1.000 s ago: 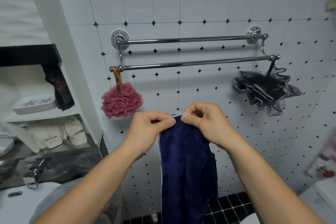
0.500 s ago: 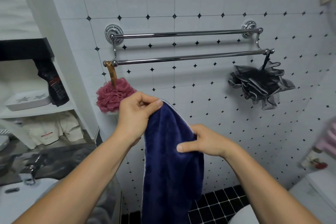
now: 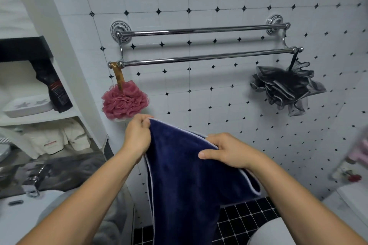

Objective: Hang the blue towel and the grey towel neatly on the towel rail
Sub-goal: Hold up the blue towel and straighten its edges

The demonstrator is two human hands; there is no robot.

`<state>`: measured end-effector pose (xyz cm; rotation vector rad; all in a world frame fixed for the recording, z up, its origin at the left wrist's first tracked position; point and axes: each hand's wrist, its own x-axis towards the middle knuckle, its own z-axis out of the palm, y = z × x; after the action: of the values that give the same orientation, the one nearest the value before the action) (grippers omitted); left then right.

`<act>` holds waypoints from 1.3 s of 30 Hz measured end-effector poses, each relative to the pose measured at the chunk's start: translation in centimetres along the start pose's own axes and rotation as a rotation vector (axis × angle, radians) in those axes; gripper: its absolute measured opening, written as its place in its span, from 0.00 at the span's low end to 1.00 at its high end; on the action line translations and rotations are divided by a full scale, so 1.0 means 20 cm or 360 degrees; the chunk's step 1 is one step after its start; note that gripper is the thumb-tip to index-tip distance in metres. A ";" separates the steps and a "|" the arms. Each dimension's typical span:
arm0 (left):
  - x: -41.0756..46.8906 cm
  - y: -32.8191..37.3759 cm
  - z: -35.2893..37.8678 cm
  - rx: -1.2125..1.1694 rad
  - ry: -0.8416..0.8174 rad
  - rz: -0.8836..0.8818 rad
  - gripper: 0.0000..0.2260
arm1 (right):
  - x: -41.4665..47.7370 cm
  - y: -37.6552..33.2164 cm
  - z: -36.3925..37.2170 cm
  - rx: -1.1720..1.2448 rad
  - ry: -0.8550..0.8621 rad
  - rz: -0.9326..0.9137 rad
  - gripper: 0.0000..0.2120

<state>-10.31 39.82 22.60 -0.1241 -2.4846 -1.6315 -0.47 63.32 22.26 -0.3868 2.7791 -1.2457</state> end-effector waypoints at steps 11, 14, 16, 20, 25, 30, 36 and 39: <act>-0.06 0.05 0.05 0.0041 -0.0650 0.0320 0.18 | -0.06 0.13 -0.22 -0.0328 0.0179 0.0097 0.04; -0.04 0.02 0.02 0.0114 -0.0847 0.0374 0.19 | -0.08 0.14 -0.26 -0.0403 0.0148 0.0181 0.07; -0.01 0.02 0.03 0.0189 -0.0902 0.0405 0.13 | -0.08 0.13 -0.28 -0.0490 0.0142 0.0187 0.10; 0.04 0.03 0.08 0.0269 -0.0830 0.0416 0.16 | -0.04 0.11 -0.33 -0.0676 0.0115 0.0152 0.16; 0.10 0.12 0.13 -0.0138 -0.0767 0.0297 0.24 | -0.01 0.33 -0.34 -0.0735 -0.0221 0.0497 0.09; 0.19 0.18 0.14 0.0012 -0.0640 0.0317 0.24 | -0.09 0.67 -0.53 -0.0190 0.0065 0.0558 0.05; 0.19 0.08 0.17 0.0189 -0.0488 0.0211 0.26 | 0.07 0.69 -0.67 0.0432 0.0241 0.0272 0.21; 0.16 0.07 0.13 0.0312 -0.0506 0.0182 0.27 | 0.10 0.71 -0.66 0.0276 -0.0111 0.0254 0.13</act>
<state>-13.55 42.66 23.55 -0.5275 -2.7923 -1.4073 -7.36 81.41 20.65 -0.1878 2.5609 -1.3916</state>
